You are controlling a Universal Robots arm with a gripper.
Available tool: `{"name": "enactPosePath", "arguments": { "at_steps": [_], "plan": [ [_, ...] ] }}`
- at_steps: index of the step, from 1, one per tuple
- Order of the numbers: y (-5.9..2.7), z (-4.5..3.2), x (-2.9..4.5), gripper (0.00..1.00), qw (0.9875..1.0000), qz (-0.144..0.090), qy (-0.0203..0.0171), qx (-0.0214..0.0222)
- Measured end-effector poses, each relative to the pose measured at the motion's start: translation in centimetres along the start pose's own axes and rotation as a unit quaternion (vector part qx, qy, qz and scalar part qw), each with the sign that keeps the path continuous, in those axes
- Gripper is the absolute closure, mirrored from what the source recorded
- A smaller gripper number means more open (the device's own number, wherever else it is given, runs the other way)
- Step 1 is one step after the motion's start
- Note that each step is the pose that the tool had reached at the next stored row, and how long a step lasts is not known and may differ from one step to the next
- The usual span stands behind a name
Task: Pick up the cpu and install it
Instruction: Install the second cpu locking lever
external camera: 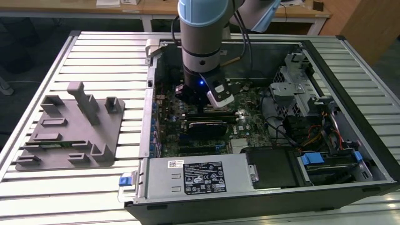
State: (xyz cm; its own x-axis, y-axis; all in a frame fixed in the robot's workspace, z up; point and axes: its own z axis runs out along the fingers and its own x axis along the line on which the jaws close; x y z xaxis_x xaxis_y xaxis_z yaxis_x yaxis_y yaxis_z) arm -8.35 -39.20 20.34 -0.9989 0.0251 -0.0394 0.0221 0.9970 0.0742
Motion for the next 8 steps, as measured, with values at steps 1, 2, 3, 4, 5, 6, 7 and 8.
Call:
{"name": "enactPosePath", "arguments": {
  "at_steps": [1, 2, 3, 4, 5, 6, 7, 8],
  "plan": [
    [-0.02, 0.06, 0.07, 0.89, 1.0000, 0.000, 0.0001, -0.0013],
    [-0.05, 0.14, 0.12, 0.89, 1.0000, 0.000, 0.0001, -0.0031],
    [-0.06, 0.21, 0.17, 0.89, 1.0000, 0.000, 0.0002, -0.0053],
    [-0.09, 0.29, 0.21, 0.89, 1.0000, 0.000, 0.0003, -0.0077],
    [-0.11, 0.36, 0.26, 0.89, 0.9999, -0.001, 0.0003, -0.0101],
    [-0.13, 0.43, 0.31, 0.89, 0.9999, -0.001, 0.0004, -0.0125],
    [-0.15, 0.50, 0.36, 0.89, 0.9999, -0.001, 0.0006, -0.0153],
    [-0.16, 0.54, 0.40, 0.89, 0.9998, -0.001, 0.0006, -0.0182]
  ]
}}
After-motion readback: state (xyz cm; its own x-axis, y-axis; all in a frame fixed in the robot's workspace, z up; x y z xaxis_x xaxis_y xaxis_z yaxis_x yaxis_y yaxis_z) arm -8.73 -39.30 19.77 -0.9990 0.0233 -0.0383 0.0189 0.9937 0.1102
